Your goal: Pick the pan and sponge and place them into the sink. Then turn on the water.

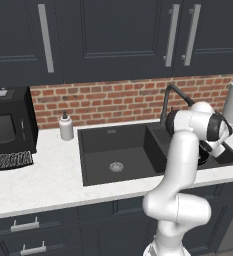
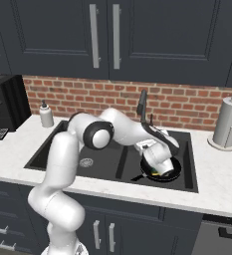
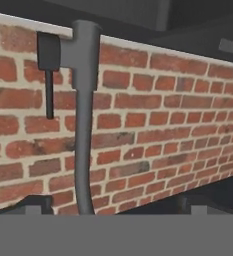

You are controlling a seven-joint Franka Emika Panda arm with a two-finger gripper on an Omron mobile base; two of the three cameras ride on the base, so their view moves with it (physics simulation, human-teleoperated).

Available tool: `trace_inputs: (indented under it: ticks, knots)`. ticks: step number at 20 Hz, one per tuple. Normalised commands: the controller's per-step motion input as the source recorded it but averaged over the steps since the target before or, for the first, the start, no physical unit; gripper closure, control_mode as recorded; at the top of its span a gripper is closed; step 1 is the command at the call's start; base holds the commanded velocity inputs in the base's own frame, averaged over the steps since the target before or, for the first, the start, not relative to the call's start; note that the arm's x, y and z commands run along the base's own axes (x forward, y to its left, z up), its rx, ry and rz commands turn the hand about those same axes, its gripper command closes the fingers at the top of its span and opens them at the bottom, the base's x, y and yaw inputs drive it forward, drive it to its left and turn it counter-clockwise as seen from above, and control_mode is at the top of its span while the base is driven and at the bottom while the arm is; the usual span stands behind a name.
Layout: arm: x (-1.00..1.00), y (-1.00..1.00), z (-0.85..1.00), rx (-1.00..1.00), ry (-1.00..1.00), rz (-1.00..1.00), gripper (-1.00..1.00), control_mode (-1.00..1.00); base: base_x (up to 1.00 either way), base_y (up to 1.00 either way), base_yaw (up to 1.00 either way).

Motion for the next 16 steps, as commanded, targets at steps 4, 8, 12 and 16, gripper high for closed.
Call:
trace_inputs:
  ticks: [4, 8, 12, 16]
  knots:
    - [0.31, 0.00, 0.00, 0.06, 0.00, 0.00, -1.00, -1.00, 0.00, 0.00, 0.00]
    - [0.32, 0.00, 0.14, 0.13, 0.03, 0.00, -1.00, -1.00, 0.00, 0.00, 0.00]
    - [0.32, 0.00, 0.05, 0.12, 0.09, 0.00, -1.00, -1.00, 0.00, 0.00, 0.00]
    - [0.27, -0.02, 0.00, 0.11, 0.07, 0.00, -1.00, -1.00, 0.00, 0.00, 0.00]
